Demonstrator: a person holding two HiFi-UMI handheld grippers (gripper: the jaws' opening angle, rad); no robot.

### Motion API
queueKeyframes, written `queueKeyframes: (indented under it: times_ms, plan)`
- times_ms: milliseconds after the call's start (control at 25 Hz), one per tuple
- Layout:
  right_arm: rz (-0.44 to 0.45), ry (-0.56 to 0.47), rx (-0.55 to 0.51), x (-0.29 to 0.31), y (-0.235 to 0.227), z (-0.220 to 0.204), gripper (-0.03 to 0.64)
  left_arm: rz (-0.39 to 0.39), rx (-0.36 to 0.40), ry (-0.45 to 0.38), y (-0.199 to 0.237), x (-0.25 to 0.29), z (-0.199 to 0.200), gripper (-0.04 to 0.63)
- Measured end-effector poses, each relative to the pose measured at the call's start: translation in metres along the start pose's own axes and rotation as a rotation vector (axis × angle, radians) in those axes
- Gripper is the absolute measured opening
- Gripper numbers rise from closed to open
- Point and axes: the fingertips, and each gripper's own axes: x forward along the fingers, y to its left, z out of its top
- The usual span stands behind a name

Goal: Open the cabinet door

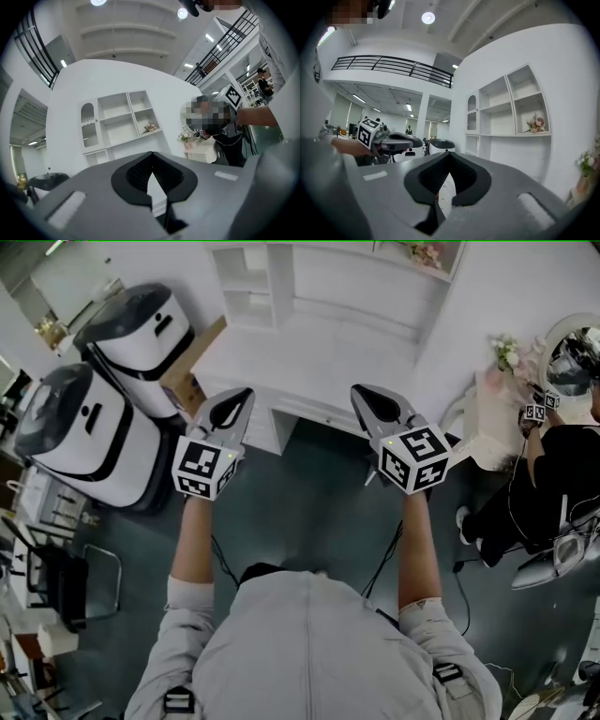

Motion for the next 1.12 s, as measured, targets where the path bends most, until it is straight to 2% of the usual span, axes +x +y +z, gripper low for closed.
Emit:
queueKeyframes:
  times_ms: [240,600,760,960,1120]
  plan:
    - [0.043,-0.030,0.045,-0.007,-0.022,0.001,0.002,0.032,0.004,0.020,-0.012,0.008,0.002,0.018]
    - [0.054,-0.008,0.017,0.012,-0.040,-0.005,0.002,0.055,0.003,0.006,0.004,0.027,0.001,0.018]
    - [0.061,-0.013,-0.004,0.032,-0.049,-0.005,0.002,0.042,0.003,-0.006,0.021,0.048,-0.003,0.018]
    - [-0.011,-0.039,-0.070,0.078,-0.071,-0.002,0.002,0.031,0.017,-0.022,0.062,0.083,-0.020,0.018]
    - [-0.066,0.014,-0.114,0.128,-0.092,-0.003,0.002,0.024,0.016,-0.039,0.109,0.116,-0.036,0.018]
